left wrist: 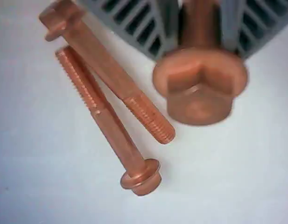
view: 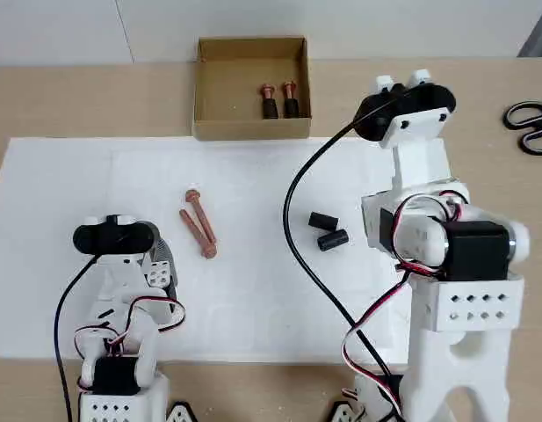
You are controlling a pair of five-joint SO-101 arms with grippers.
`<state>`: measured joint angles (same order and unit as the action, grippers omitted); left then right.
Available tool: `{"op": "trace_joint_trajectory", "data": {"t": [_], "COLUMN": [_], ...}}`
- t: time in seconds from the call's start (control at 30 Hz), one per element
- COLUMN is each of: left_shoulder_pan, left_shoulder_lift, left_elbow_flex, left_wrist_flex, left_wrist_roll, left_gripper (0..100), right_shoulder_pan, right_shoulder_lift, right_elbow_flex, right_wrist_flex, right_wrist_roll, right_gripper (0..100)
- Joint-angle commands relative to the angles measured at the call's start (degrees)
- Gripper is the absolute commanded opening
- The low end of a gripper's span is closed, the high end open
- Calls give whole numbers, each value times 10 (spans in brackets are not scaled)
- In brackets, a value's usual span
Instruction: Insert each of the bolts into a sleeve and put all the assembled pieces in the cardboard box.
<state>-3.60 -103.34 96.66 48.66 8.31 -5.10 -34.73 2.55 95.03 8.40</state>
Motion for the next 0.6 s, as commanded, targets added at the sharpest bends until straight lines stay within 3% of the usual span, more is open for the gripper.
{"op": "trace_joint_trajectory", "data": {"t": [0.0, 0.57], "left_shoulder_pan": [3, 3], "left_shoulder_lift": [-9, -9], "left_elbow_flex": [-3, -3], "left_wrist_flex": [-15, -15], "left_wrist_roll": [3, 3], "left_gripper": [5, 5], "right_shoulder_pan": [-1, -1], "right_shoulder_lift": [-17, -11], "right_elbow_flex": [-1, 13], "right_wrist_flex": [-12, -26], "right_wrist_roll": [-3, -3], "right_gripper": [4, 4]}}
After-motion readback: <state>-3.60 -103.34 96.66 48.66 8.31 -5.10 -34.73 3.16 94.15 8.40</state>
